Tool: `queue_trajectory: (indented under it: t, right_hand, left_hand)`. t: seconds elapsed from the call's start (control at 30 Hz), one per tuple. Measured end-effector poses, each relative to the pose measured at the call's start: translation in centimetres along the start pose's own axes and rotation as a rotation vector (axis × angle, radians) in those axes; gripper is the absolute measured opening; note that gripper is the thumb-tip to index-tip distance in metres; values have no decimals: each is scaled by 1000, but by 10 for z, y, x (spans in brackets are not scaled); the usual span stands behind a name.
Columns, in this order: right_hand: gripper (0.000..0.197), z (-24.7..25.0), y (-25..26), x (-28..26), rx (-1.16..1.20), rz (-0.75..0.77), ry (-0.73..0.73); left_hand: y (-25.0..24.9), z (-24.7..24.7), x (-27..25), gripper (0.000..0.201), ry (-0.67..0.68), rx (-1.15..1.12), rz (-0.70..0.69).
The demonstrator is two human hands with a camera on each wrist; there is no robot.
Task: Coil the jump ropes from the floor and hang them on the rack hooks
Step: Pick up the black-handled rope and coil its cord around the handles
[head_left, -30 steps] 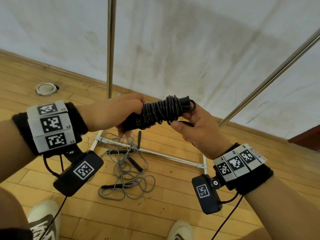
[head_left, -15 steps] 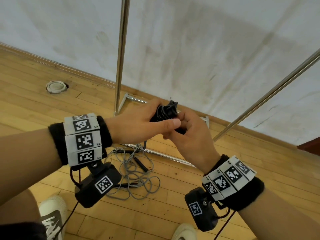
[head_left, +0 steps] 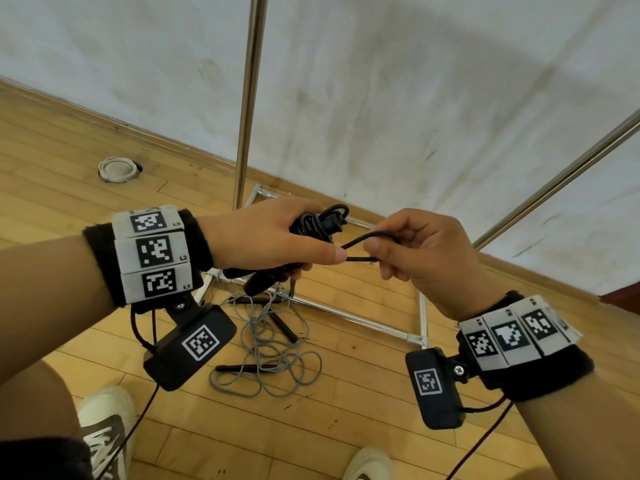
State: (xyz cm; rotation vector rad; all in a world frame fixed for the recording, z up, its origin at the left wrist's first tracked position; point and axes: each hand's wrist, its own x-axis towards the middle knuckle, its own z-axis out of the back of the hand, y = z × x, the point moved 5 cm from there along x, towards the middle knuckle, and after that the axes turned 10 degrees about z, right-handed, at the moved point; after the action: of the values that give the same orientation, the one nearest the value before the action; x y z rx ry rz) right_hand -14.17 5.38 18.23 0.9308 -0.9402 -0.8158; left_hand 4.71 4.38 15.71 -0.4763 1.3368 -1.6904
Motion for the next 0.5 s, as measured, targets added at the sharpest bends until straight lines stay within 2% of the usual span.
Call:
queue_trajectory:
  t: [0.1,0.23,0.33,0.43,0.5]
  right_hand:
    - [16,3,-2,0,158,-35,-77]
    - [15,6,-4,2,327,-52,-152]
    - [18,4,-4,2,266,-49,-170]
    - [19,-5,-2,2,162,-23,-142]
    - [16,-10,-1,4,109,-14,-138]
  left_hand:
    - [-1,-1,1,21,-18,-24,2]
    - [3,-1,4,34,-46,-28,32]
    - [2,-3,4,41,-51,-18,31]
    - [0,-7,3,62,-77,47,34]
    - [-2,-8,4,67,-91,89,21]
